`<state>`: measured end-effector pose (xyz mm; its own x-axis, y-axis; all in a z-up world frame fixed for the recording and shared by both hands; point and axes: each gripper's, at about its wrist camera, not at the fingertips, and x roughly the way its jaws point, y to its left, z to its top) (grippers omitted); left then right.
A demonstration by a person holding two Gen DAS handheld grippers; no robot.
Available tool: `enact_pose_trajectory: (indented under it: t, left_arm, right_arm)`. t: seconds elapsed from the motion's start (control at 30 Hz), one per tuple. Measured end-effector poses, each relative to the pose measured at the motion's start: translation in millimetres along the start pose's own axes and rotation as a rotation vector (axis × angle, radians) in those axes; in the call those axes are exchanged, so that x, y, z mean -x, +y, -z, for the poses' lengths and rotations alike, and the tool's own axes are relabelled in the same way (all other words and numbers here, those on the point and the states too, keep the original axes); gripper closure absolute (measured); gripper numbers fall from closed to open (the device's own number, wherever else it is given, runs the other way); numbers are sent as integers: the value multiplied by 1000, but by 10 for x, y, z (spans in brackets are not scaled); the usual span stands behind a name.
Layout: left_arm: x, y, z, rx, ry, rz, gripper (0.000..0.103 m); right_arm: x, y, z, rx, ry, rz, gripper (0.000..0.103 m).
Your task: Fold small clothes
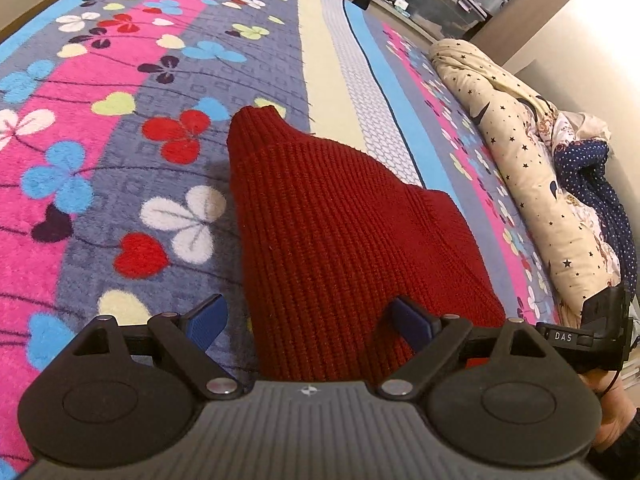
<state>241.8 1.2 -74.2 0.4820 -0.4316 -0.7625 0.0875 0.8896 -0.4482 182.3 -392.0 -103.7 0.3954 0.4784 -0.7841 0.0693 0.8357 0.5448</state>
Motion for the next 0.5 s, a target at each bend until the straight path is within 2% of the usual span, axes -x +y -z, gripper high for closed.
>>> enact_pose_trajectory:
  t: [0.07, 0.17, 0.23, 0.3, 0.37, 0.43, 0.5]
  left_arm:
    - [-15, -10, -1, 1, 2, 2, 10]
    - [-46, -9, 3, 6, 4, 6, 10]
    - [-78, 0, 8, 12, 6, 12, 10]
    - [-128, 7, 6, 21, 11, 16, 2]
    - [-201, 32, -8, 29, 25, 25, 2]
    - [-272, 59, -30, 53, 43, 64, 3]
    - [-305, 27, -67, 31, 30, 74, 11]
  right_arm:
    - [1, 5, -1, 3, -2, -9, 22]
    - [15, 6, 7, 8, -5, -41, 38]
    - [21, 36, 12, 21, -13, -53, 44]
    - [18, 77, 15, 40, -22, -46, 49]
    - [30, 119, 20, 60, -32, -40, 54]
    - [46, 152, 23, 78, -44, -34, 57]
    - [61, 170, 21, 87, -56, -32, 61]
